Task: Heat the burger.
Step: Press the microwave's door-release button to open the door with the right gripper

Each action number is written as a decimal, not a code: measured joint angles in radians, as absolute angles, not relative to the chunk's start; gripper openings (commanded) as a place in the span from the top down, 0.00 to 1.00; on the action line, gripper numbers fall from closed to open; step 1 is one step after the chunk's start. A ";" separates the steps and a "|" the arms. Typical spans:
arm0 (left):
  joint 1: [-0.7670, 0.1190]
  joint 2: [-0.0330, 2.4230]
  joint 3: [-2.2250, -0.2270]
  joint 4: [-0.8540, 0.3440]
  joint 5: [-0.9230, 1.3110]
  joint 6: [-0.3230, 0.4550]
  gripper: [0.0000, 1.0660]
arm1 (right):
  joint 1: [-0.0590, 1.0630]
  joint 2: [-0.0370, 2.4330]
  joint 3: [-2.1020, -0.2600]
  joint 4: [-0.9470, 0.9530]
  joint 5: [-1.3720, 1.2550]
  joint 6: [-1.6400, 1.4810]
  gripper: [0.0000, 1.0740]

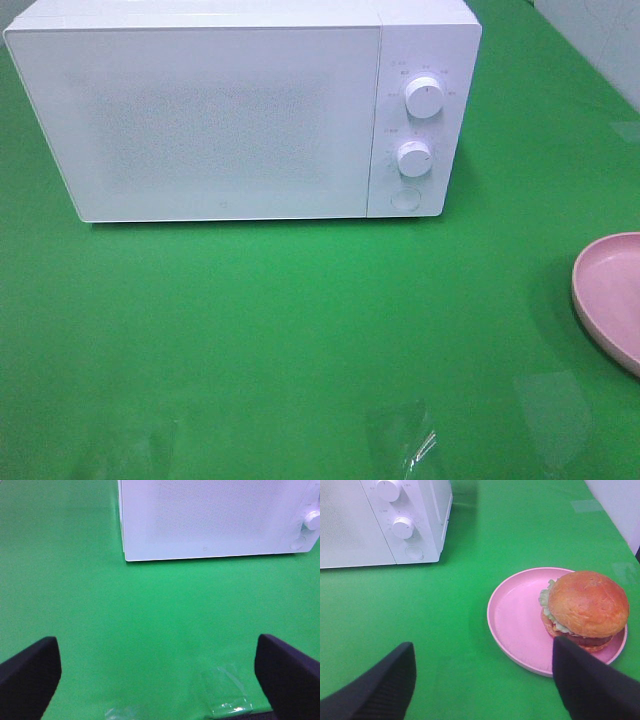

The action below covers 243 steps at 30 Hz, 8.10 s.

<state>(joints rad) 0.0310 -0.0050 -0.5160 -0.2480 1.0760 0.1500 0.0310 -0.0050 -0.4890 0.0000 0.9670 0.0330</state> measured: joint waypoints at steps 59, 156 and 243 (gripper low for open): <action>0.031 -0.005 -0.516 -0.245 1.076 0.150 0.08 | 0.031 0.672 -0.538 0.000 0.251 0.033 0.32; 0.031 -0.005 -0.516 -0.245 1.076 0.150 0.08 | 0.710 1.798 -0.322 0.578 -1.207 -0.133 0.33; 0.031 -0.005 -0.516 -0.245 1.076 0.150 0.08 | 0.505 2.119 -0.766 0.398 -0.909 1.386 1.00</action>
